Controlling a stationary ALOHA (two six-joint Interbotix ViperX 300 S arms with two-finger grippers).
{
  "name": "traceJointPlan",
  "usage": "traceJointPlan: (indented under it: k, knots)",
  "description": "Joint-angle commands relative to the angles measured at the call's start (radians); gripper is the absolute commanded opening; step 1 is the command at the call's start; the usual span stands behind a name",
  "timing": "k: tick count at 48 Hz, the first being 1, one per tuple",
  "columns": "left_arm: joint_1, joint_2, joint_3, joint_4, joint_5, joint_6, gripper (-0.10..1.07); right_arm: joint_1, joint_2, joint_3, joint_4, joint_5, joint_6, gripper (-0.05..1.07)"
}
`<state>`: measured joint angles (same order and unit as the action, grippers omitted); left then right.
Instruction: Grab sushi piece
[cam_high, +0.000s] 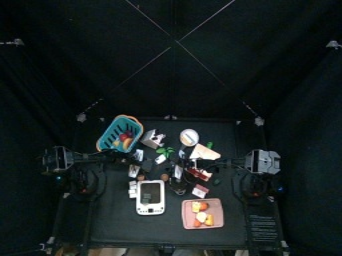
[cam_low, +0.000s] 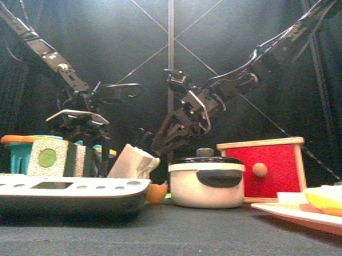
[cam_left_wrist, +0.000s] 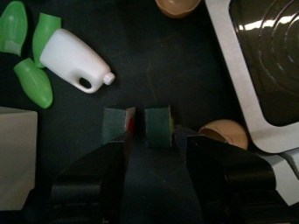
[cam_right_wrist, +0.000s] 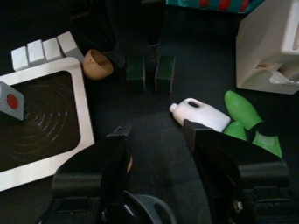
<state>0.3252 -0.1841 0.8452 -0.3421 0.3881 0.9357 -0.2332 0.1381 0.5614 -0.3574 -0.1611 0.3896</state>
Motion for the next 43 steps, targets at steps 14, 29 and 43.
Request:
traceJointPlan:
  k: [14,29,43]
  knots:
    - [-0.206,-0.216,0.034,-0.268,-0.008,-0.003,0.82,-0.002,-0.020,-0.023,-0.002,-0.005,0.000,0.84]
    - [-0.373,-0.213,0.074,-0.371,-0.032,-0.005,0.82,0.006,-0.021,-0.032,0.002,-0.005,0.003,0.84]
    - [-0.457,-0.209,0.129,-0.469,-0.051,-0.021,0.82,0.161,-0.018,-0.061,-0.067,-0.012,0.000,0.84]
